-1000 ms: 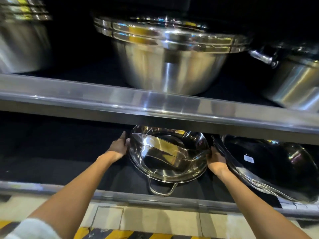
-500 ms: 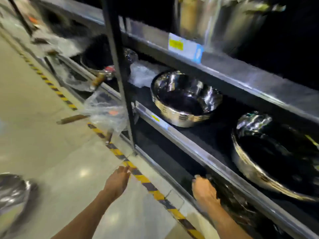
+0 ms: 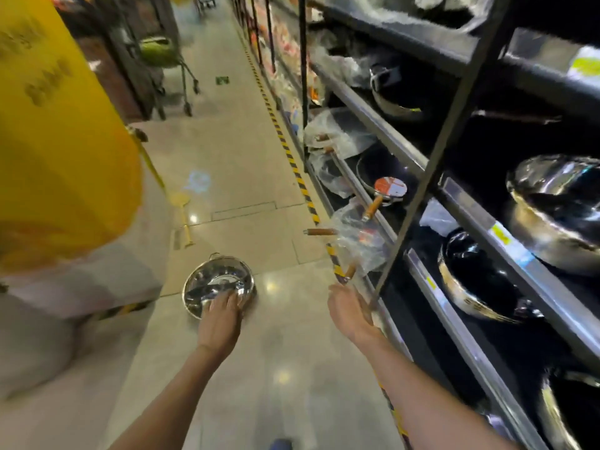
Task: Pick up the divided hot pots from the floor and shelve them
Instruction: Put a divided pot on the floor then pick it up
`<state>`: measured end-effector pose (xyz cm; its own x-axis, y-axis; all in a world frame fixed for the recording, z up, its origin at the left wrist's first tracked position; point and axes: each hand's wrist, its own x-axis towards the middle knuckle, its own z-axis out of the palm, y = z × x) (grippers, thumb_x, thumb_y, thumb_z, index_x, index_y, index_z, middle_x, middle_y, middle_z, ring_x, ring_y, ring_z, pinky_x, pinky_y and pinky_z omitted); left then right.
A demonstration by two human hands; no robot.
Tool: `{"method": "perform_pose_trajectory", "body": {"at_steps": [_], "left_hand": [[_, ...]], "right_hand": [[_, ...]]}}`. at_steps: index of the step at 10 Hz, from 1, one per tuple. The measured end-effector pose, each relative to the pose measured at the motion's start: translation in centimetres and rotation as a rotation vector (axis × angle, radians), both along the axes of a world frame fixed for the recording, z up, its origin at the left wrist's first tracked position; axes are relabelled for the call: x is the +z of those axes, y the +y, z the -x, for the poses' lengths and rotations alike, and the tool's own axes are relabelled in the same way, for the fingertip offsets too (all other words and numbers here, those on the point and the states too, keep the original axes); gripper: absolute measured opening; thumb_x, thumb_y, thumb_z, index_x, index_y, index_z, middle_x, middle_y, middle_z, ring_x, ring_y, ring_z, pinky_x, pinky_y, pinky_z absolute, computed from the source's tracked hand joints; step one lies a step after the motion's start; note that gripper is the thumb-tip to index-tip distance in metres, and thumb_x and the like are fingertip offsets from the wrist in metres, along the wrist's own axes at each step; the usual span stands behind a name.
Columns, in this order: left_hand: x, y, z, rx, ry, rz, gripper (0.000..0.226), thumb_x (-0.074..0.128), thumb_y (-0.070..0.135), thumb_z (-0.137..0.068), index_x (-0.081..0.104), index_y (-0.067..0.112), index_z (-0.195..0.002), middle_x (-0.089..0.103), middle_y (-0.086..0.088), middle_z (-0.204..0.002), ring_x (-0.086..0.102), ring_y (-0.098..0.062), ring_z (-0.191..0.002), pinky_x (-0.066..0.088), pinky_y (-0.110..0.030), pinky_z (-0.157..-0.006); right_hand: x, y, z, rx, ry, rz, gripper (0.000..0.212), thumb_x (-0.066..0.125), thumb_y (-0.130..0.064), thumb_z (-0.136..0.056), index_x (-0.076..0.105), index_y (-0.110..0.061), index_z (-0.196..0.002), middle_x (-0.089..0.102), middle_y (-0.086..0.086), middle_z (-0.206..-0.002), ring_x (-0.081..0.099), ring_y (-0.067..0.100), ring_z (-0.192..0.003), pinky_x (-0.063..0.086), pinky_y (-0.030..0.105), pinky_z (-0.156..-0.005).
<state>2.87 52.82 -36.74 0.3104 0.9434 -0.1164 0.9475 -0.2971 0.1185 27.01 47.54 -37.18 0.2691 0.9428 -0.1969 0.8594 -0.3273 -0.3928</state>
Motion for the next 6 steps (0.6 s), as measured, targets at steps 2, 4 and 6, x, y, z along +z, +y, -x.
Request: {"method": "perform_pose_trajectory", "body": {"at_steps": [2,4,6], "left_hand": [[4.4,-3.6,8.3,0.148,-0.095,-0.041,0.043,0.032,0.026,-0.095,0.042,0.007,-0.132,0.046,-0.014,-0.141,0.041,-0.027,-0.131,0.032,-0.043,-0.105],[5.0,-5.3,14.7,0.25,-0.036,0.008,0.048,0.031,0.026,-0.098,0.027,0.005,-0.141,0.029,-0.013,-0.153,0.024,-0.025,-0.142,0.019,-0.044,-0.116],[4.1,-5.3,19.0,0.275,-0.014,0.033,0.049,0.029,0.028,-0.098,0.027,0.004,-0.141,0.03,-0.013,-0.152,0.026,-0.026,-0.141,0.023,-0.042,-0.115]], "right_hand": [[4.0,-0.2,7.4,0.214,0.023,-0.04,0.038,0.035,-0.009,-0.096,0.044,-0.004,-0.132,0.037,0.011,-0.148,0.029,0.024,-0.138,0.027,0.034,-0.111],[4.9,-0.4,12.4,0.295,0.013,-0.031,0.038,0.033,-0.013,-0.098,0.043,-0.002,-0.133,0.034,0.012,-0.15,0.024,0.023,-0.141,0.018,0.032,-0.114],[5.0,-0.2,16.2,0.278,0.031,0.0,0.041,0.029,-0.019,-0.1,0.038,-0.007,-0.138,0.028,0.009,-0.154,0.022,0.02,-0.142,0.022,0.029,-0.114]]}}
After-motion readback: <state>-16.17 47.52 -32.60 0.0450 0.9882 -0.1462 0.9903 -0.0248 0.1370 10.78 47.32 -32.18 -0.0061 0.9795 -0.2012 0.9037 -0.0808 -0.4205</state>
